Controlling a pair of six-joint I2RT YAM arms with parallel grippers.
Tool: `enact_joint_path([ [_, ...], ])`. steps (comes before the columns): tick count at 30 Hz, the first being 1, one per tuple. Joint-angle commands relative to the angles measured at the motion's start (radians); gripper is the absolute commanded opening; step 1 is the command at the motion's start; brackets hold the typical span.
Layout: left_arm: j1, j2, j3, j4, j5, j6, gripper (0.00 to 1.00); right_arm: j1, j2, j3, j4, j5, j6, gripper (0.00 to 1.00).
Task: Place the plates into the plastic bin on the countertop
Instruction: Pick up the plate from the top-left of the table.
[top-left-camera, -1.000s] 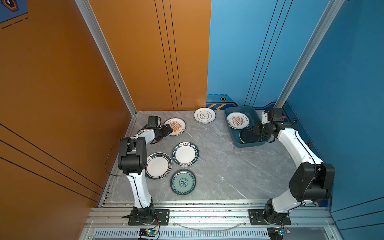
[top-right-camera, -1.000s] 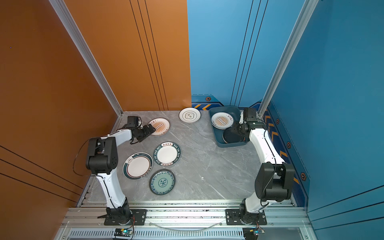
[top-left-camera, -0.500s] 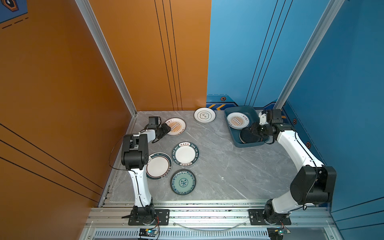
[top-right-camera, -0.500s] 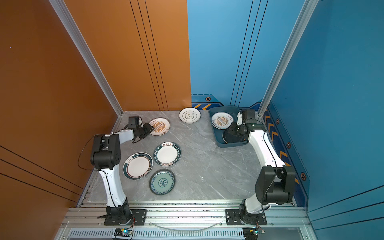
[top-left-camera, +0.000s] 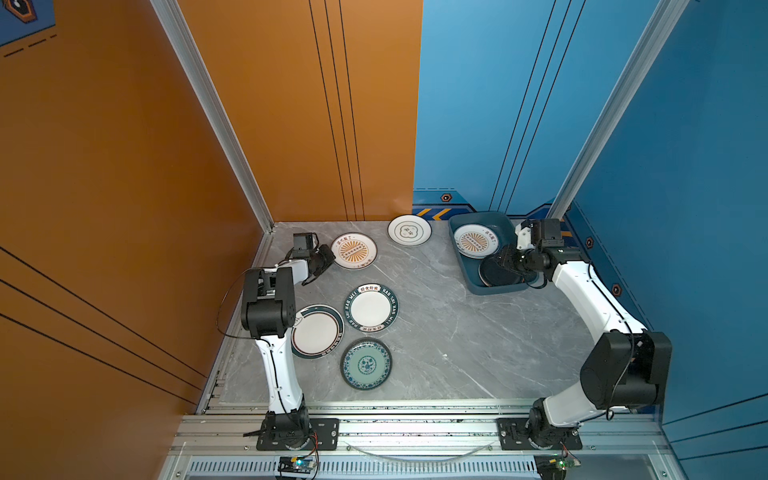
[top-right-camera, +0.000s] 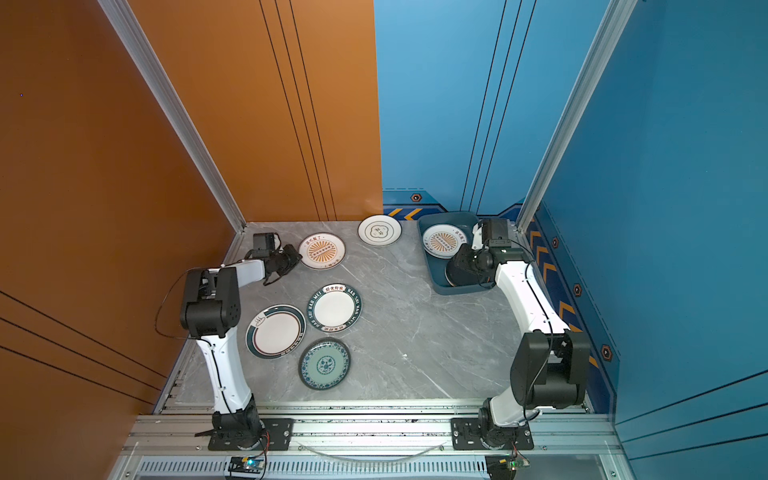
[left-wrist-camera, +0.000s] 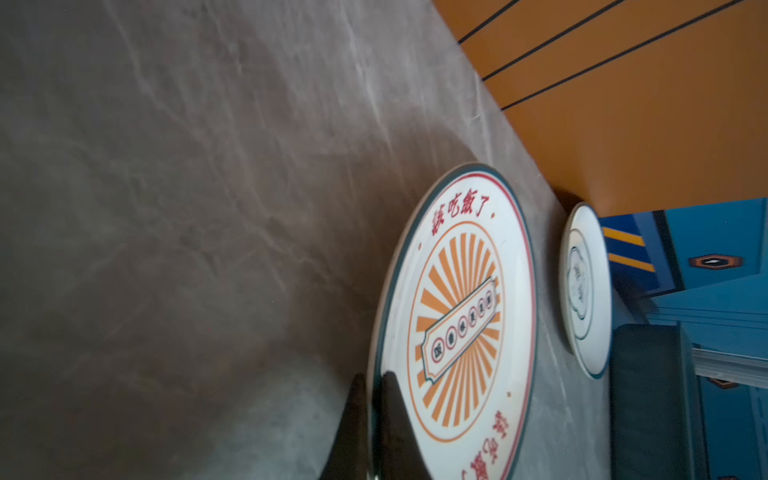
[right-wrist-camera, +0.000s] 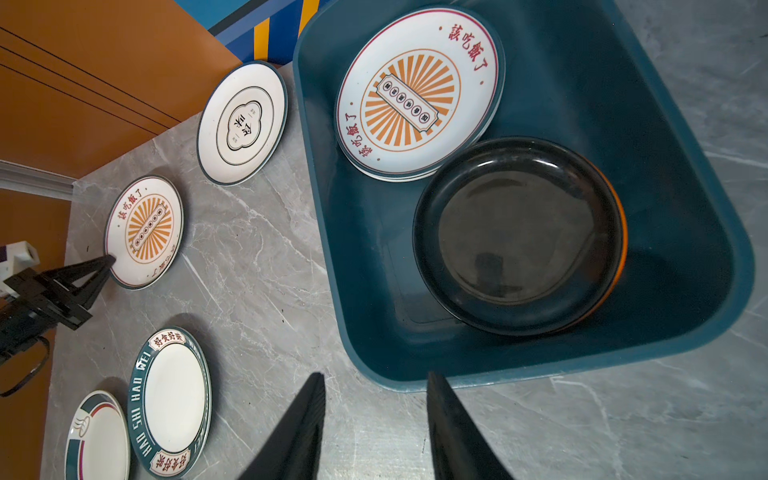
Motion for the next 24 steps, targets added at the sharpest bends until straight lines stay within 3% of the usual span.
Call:
enact_joint_path([
  [1,-0.001,0.034,-0.037,-0.091,-0.016,0.029,0.0,0.017,-0.008,-0.005,0.008,-0.015,0.017,0.43],
  [9,0.0,0.014,-0.064,-0.077,0.004,0.029,0.0,0.074,-0.004,0.001,0.026,-0.076,0.029,0.44],
  [16,0.0,-0.095,-0.177,0.032,0.095,-0.03,0.0,0.156,0.087,-0.019,0.262,-0.392,0.169,0.59],
  [20,-0.002,-0.192,-0.223,0.042,0.121,-0.035,0.0,0.223,0.146,0.002,0.36,-0.425,0.225,0.74],
  [24,-0.003,-0.297,-0.262,0.034,0.14,-0.04,0.0,0.288,0.228,0.072,0.375,-0.401,0.24,0.76],
])
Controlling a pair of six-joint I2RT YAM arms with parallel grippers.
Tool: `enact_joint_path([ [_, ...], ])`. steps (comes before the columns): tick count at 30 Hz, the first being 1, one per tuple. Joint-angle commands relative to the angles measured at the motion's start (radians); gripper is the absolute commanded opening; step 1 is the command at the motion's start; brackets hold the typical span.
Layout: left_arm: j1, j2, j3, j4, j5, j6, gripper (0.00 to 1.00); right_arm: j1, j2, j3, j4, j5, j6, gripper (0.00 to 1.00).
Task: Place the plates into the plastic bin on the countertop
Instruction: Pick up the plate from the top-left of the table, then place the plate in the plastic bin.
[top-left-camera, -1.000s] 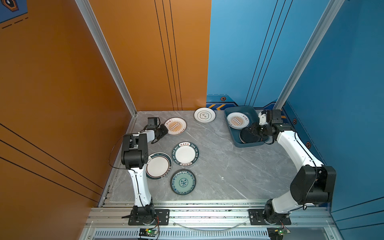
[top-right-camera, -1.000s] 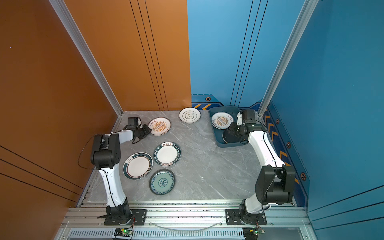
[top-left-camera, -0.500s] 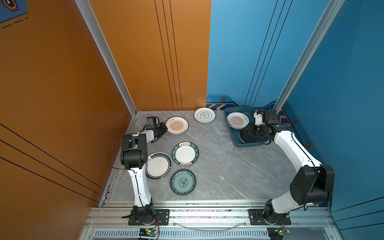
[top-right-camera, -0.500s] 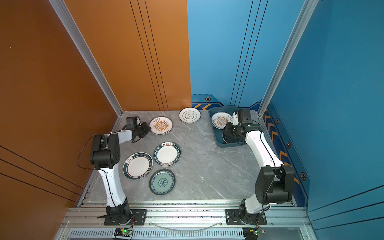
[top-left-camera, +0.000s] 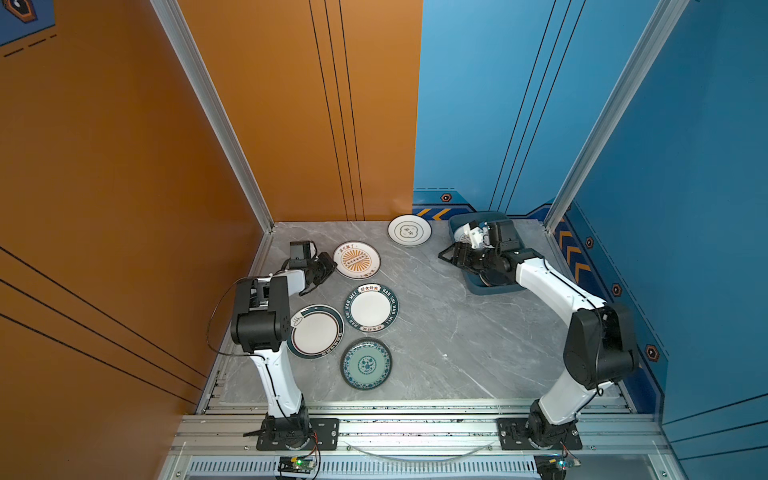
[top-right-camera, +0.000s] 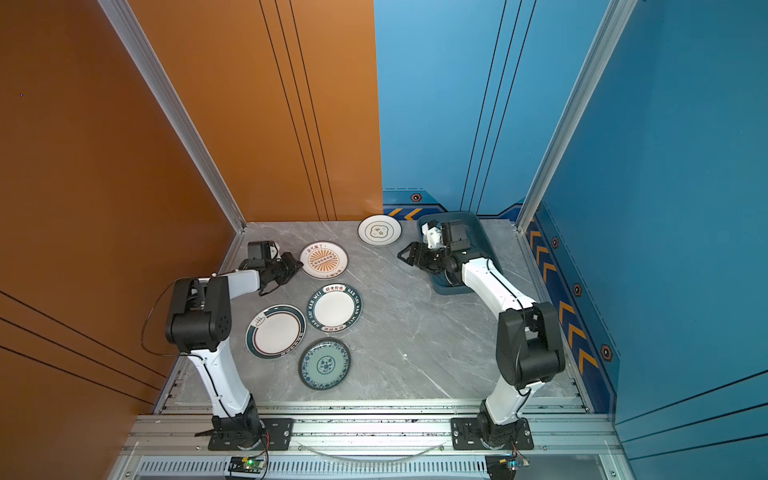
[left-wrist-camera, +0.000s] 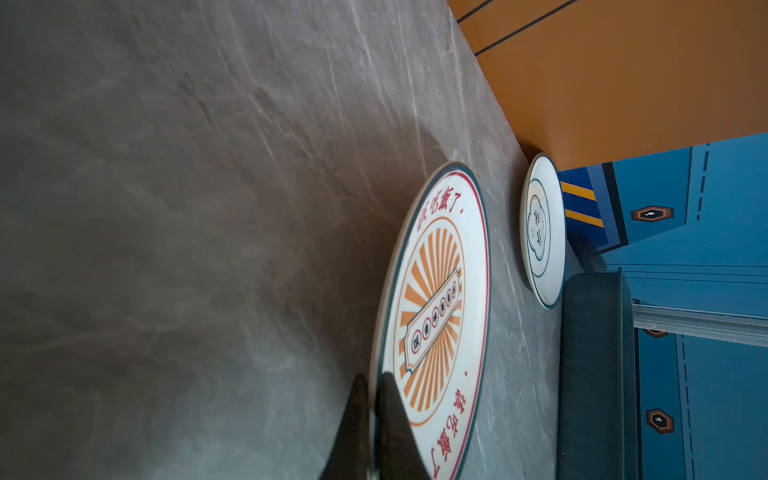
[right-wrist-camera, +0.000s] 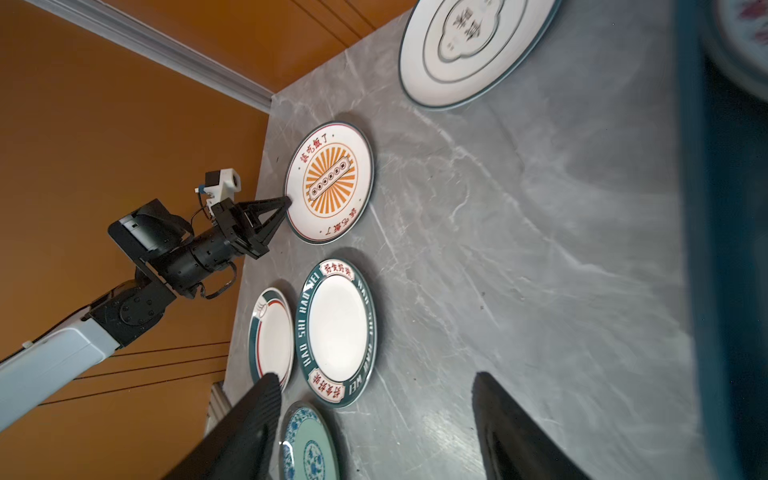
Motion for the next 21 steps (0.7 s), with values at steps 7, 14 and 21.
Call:
enact_joint_path([
  [7,-0.017,-0.232,-0.034,-0.039,0.075,-0.005,0.0,0.1,0.226,0.167,0.219,-0.069,0.171,0.77],
  [14,-0.057,-0.352,-0.079,-0.071,0.065,-0.007,0.0,0.12,0.332,0.211,0.446,-0.135,0.322,0.83],
  [21,-0.097,-0.414,-0.111,-0.075,0.035,-0.013,0.0,0.136,0.393,0.218,0.563,-0.177,0.397,0.86],
])
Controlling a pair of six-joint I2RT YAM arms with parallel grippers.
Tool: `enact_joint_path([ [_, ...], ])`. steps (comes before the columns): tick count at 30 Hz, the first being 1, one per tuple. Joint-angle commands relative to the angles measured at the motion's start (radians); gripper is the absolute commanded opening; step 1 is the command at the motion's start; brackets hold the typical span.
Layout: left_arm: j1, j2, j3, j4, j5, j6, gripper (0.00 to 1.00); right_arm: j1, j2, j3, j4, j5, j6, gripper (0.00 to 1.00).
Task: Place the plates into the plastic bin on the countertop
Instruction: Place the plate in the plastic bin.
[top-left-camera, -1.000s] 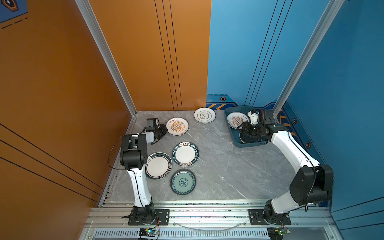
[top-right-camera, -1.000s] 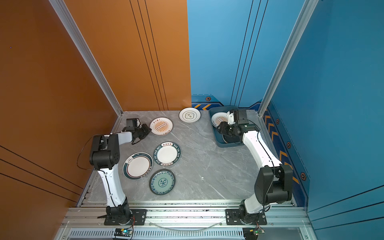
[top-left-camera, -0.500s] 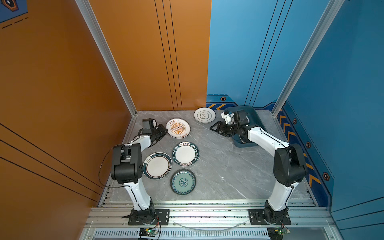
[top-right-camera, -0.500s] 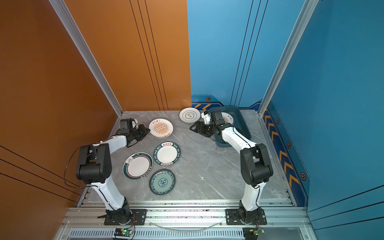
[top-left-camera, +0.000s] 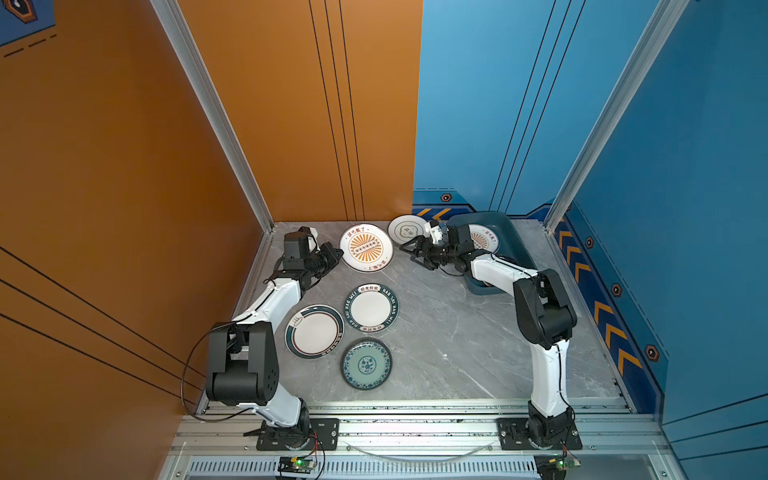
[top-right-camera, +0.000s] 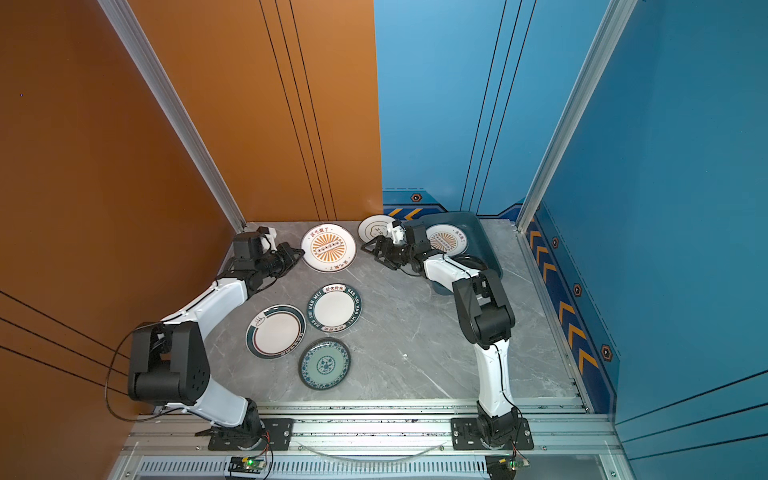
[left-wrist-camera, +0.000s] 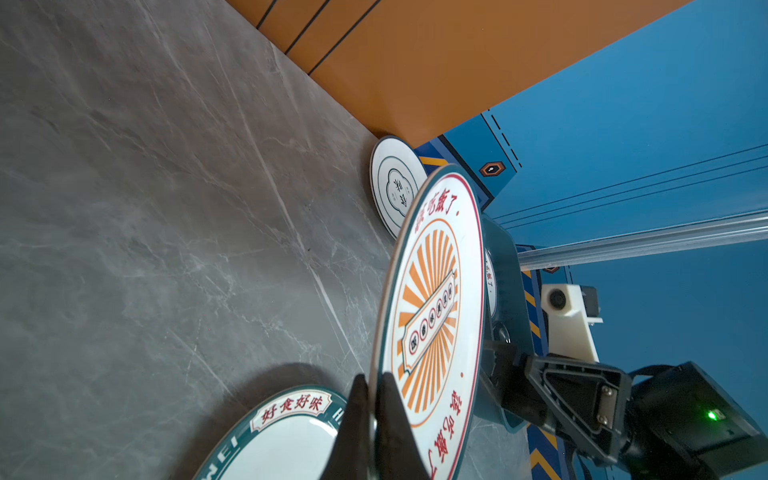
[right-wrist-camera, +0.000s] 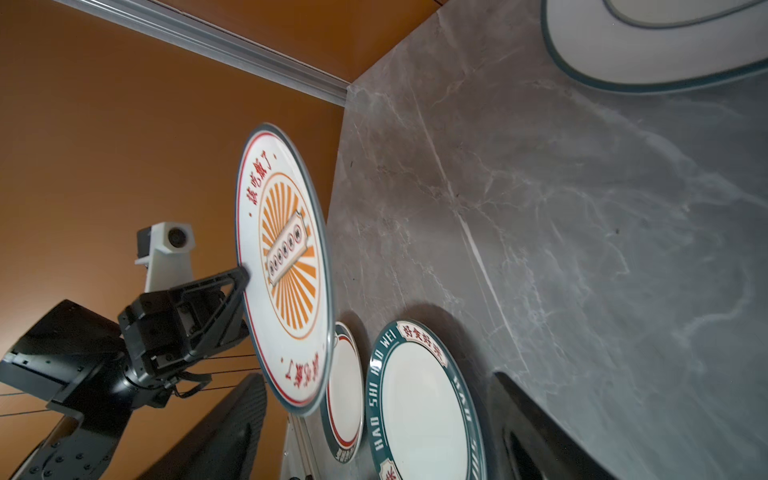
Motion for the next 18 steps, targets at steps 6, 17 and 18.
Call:
enact_joint_path([
  [6,-0.05,-0.028,0.009,0.005,-0.003,-0.01,0.0,0.028,0.027,0.019,0.148,-0.047,0.084,0.85],
  [17,-0.121,-0.005,0.023,0.028,-0.008,-0.031,0.0,0.051,0.105,0.093,0.232,-0.08,0.176,0.68],
  [18,-0.123,-0.003,0.024,0.028,-0.007,-0.031,0.0,0.052,0.108,0.096,0.236,-0.084,0.178,0.63],
])
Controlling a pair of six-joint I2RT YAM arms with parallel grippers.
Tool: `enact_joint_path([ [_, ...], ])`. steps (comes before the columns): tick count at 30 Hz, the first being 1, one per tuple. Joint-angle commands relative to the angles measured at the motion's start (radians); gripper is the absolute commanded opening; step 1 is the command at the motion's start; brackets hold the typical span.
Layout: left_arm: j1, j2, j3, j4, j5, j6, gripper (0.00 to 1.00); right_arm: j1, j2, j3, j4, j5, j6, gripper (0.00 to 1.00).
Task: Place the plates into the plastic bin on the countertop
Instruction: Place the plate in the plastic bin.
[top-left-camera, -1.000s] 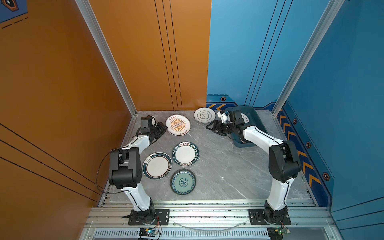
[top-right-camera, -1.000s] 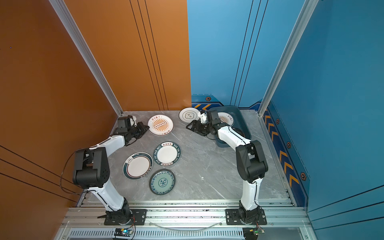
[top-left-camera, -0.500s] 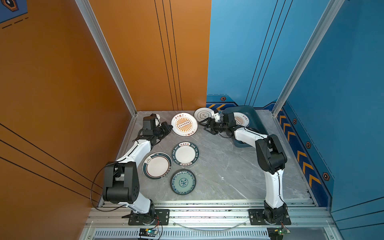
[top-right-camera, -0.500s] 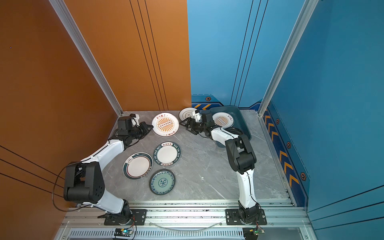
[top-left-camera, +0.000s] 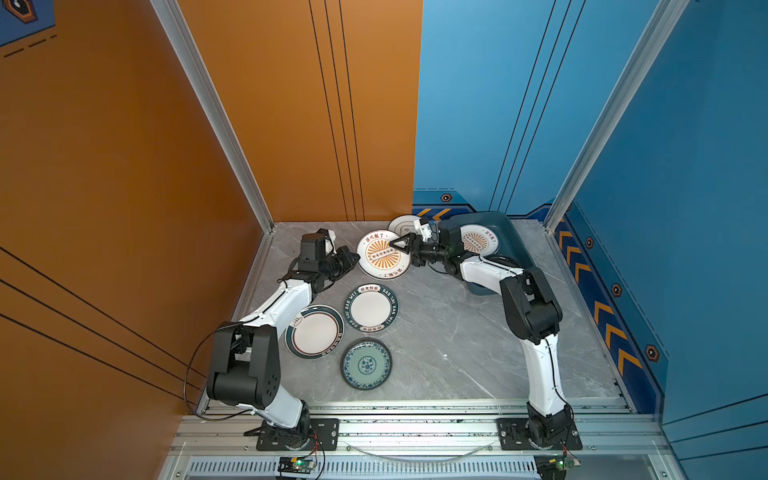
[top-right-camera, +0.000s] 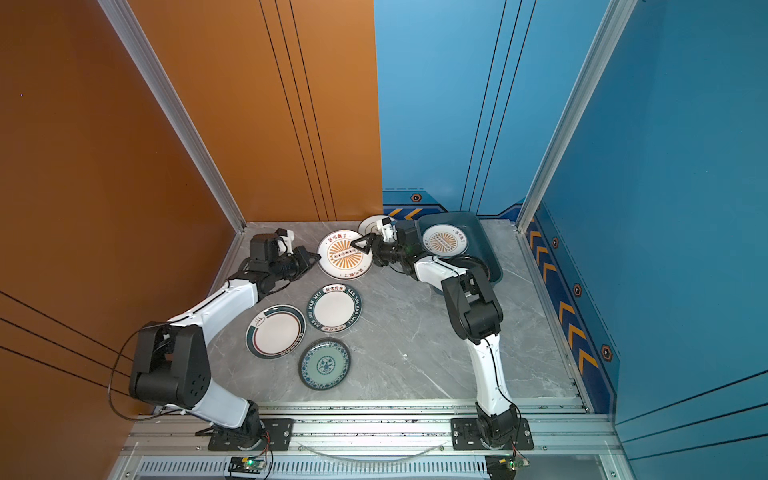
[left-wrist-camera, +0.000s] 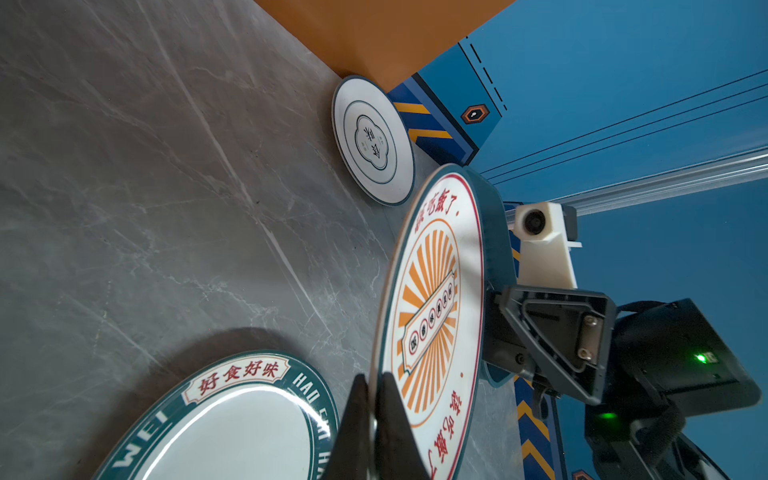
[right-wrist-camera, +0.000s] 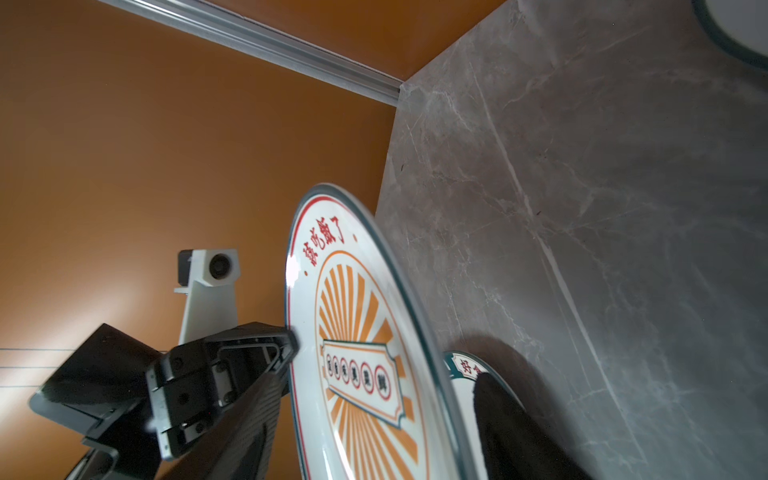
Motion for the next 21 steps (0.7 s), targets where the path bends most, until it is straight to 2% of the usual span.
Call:
enact_joint_path([
  [1,-0.01,0.0,0.026,0.04,0.001,-0.012,0.0,0.013,0.015,0.038,0.051,-0.035,0.028,0.57],
  [5,-0.013,0.012,0.033,0.037,-0.004,-0.007,0.0,0.014,0.015,0.026,0.061,-0.042,0.04,0.36],
  [9,-0.016,0.029,0.045,0.035,0.0,-0.005,0.0,0.009,0.005,0.005,0.063,-0.042,0.043,0.23],
  [12,-0.018,0.044,0.055,0.032,0.001,-0.002,0.0,0.003,-0.001,0.001,0.057,-0.044,0.047,0.0],
  [17,-0.024,0.054,0.065,0.03,0.002,0.003,0.02,-0.018,-0.021,0.009,0.021,-0.04,0.03,0.0],
  [21,-0.027,0.051,0.07,0.015,-0.005,0.021,0.42,-0.073,-0.071,0.016,-0.106,-0.006,-0.05,0.0],
])
